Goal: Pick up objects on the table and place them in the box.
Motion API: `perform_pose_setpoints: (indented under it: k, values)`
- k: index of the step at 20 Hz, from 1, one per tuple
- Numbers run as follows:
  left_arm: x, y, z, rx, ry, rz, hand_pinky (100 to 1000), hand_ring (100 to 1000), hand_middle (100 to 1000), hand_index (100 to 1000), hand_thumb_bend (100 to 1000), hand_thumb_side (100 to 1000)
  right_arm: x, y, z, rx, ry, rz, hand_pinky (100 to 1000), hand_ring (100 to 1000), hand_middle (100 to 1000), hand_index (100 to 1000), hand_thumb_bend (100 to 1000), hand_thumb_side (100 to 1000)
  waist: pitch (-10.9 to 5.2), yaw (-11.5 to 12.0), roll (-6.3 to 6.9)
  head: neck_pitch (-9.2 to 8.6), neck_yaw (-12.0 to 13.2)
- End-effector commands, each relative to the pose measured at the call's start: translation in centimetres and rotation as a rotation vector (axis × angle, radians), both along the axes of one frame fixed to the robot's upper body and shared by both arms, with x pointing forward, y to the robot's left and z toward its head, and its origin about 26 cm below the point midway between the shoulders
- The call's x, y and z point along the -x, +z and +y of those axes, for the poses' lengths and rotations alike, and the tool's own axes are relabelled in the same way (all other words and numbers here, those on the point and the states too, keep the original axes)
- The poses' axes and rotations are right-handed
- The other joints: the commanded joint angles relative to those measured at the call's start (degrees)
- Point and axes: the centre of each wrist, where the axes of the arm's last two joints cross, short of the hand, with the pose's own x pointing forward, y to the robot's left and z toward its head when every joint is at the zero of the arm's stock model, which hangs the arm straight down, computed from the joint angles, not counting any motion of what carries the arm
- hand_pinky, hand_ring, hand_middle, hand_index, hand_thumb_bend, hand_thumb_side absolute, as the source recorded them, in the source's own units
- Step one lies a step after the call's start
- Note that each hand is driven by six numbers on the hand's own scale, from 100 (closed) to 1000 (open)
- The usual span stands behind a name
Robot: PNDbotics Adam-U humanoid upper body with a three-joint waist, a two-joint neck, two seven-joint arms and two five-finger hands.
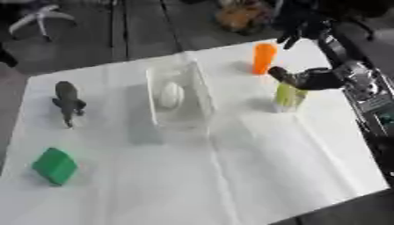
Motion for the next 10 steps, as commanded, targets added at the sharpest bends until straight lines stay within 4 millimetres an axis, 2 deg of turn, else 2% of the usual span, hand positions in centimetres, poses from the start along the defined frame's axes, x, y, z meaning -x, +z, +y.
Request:
perform_pose_setpoints:
  k: [1, 10]
  values:
    - [0.05, 0.85, 0.25, -0.009, 0.005, -0.03, 615, 678, 635, 747, 329, 977, 0.07, 1.36, -0.39, 0.025, -0.009, -0.035, 545, 652, 842, 891, 547, 261, -0.77, 0.01, -0.06, 0.27, 0.21]
    - [0.03, 0.87, 0.21, -0.011, 0.002, -0.031, 616, 678, 635, 747, 329, 977, 0.07, 1.26, -0.32, 0.027, -0.005, -0.031, 545, 652, 842, 891, 546, 264, -0.8, 0.03, -0.07, 0.27, 0.19]
